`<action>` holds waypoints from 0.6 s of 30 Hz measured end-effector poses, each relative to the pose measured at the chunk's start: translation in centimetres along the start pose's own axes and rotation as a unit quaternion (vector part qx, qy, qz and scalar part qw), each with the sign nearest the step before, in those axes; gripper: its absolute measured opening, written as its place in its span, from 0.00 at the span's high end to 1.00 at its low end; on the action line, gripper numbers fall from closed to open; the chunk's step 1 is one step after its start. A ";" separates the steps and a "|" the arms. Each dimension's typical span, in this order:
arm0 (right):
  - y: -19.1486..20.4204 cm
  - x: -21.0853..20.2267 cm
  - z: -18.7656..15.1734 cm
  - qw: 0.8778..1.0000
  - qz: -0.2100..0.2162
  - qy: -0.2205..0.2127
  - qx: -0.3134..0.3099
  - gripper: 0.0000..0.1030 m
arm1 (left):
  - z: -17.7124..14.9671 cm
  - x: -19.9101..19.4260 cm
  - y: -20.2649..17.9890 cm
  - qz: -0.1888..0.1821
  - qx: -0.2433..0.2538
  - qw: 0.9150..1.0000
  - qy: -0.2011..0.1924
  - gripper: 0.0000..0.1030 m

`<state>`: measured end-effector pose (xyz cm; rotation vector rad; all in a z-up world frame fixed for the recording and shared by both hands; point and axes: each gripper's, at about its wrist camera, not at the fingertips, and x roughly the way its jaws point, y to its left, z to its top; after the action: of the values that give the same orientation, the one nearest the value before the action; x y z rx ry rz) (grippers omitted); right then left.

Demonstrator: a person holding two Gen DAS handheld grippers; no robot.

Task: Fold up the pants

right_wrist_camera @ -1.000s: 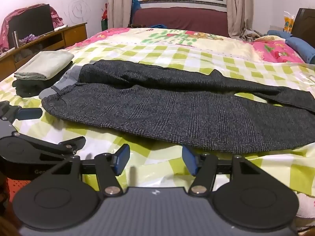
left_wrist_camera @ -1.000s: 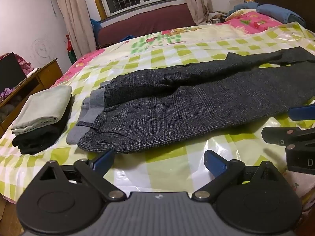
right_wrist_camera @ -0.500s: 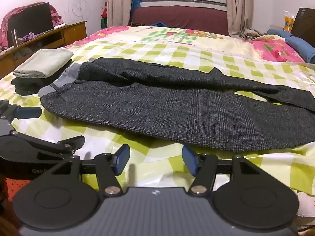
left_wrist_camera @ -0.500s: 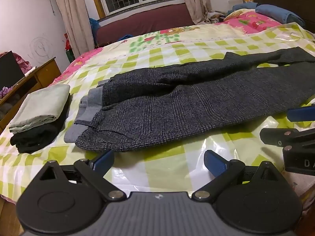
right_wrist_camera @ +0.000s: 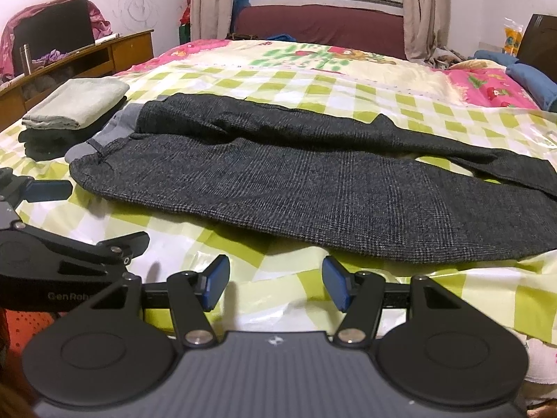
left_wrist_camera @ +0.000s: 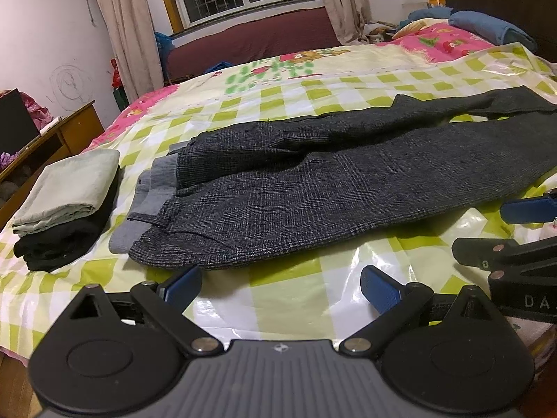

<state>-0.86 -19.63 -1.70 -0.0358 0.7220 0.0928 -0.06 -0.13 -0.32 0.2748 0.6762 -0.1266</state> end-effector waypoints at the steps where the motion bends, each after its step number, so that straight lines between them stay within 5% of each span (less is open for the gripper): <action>1: 0.0 0.0 0.0 1.000 0.000 0.000 0.000 0.42 | 0.0 0.0 0.0 0.000 0.000 1.000 0.000 0.00; 18: 0.2 0.2 0.0 1.000 0.001 0.004 -0.005 0.42 | 0.0 0.0 -0.2 -0.005 0.000 1.000 0.002 0.00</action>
<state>-0.73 -19.37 -1.85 -0.0443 0.7306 0.0981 -0.14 -0.29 -0.35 0.2722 0.6810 -0.1351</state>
